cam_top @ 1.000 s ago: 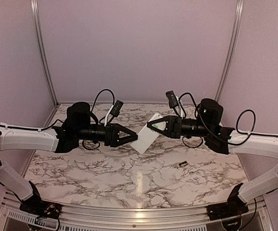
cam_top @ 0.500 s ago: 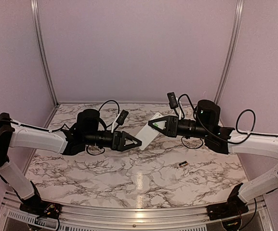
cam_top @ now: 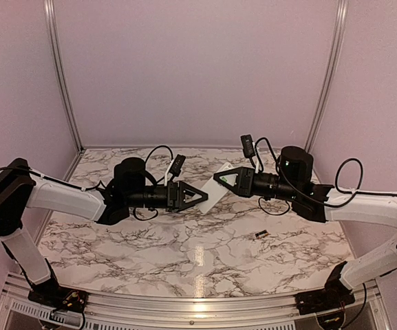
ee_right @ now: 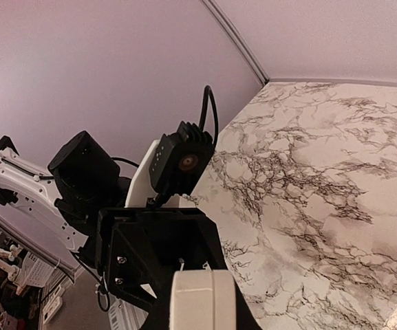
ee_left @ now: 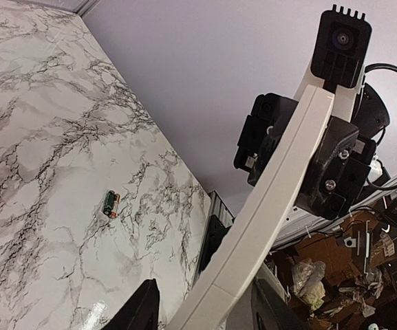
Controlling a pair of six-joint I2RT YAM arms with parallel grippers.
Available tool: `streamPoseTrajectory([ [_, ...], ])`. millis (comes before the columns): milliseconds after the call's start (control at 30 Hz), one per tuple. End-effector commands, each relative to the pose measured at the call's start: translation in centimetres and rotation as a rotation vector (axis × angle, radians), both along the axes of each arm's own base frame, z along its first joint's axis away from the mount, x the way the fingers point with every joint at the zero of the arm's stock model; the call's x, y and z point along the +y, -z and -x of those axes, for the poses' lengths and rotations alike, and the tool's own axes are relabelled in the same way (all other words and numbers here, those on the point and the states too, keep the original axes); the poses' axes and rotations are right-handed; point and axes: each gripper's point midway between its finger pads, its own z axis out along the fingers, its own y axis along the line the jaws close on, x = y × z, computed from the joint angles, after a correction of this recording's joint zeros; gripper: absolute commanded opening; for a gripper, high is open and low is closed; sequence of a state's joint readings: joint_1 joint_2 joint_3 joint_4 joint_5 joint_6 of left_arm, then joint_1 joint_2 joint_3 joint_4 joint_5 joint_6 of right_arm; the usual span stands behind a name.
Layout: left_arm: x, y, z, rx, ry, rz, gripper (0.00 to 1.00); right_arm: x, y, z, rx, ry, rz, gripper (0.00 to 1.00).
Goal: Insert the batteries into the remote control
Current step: Remove the battery cover from the remote control.
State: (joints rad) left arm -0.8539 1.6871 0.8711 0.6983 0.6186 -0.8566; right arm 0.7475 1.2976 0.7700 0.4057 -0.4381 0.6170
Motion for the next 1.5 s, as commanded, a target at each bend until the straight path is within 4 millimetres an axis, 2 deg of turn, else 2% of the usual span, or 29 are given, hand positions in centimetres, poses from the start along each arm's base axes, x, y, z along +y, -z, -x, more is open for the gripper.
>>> streamPoseTrajectory([
  [0, -0.7, -0.2, 0.1, 0.023, -0.001, 0.047, 0.46, -0.5, -1.9, -0.3, -0.047, 0.026, -0.048, 0.00],
  [167, -0.7, 0.4, 0.1, 0.037, -0.004, 0.038, 0.32, -0.8, -2.6, -0.2, -0.063, 0.038, -0.059, 0.00],
  [267, -0.6, 1.1, 0.0, 0.032, -0.010, 0.014, 0.28, -1.2, -3.4, -0.2, -0.082, 0.042, -0.075, 0.00],
  [400, -0.6, 1.7, 0.1, 0.026, 0.001, -0.005, 0.23, -2.1, -3.9, -0.3, -0.071, 0.036, -0.105, 0.00],
  [633, -0.5, 1.4, 0.9, -0.056, 0.047, -0.035, 0.20, -3.9, -4.6, -0.5, -0.036, -0.007, -0.205, 0.00],
  [833, -0.3, 1.4, 1.3, -0.117, 0.074, -0.082, 0.13, -4.1, -5.1, -0.3, -0.028, -0.043, -0.242, 0.00],
  [933, -0.2, 1.2, 1.2, -0.125, 0.071, -0.084, 0.16, -4.0, -5.0, -0.3, -0.025, -0.048, -0.242, 0.00],
  [967, -0.3, 0.9, 1.1, -0.120, 0.067, -0.074, 0.22, -4.0, -5.0, -0.4, -0.027, -0.044, -0.240, 0.00],
  [1033, -0.3, 0.7, 1.0, -0.102, 0.055, -0.064, 0.40, -4.0, -4.7, -0.6, -0.022, -0.034, -0.232, 0.00],
  [1067, -0.3, 0.4, 0.9, -0.102, 0.051, -0.052, 0.45, -4.0, -4.4, -0.8, -0.018, -0.027, -0.223, 0.00],
  [1133, -0.3, 0.4, 0.7, -0.093, 0.037, -0.051, 0.46, -4.1, -4.2, -0.9, -0.016, -0.018, -0.216, 0.00],
  [1333, -0.2, 0.5, 0.2, -0.081, 0.016, -0.052, 0.40, -4.0, -3.8, -1.1, -0.007, -0.010, -0.206, 0.00],
  [1467, -0.4, -0.9, 0.8, -0.099, 0.050, 0.002, 0.50, -4.1, -3.3, -1.3, -0.002, 0.001, -0.193, 0.00],
])
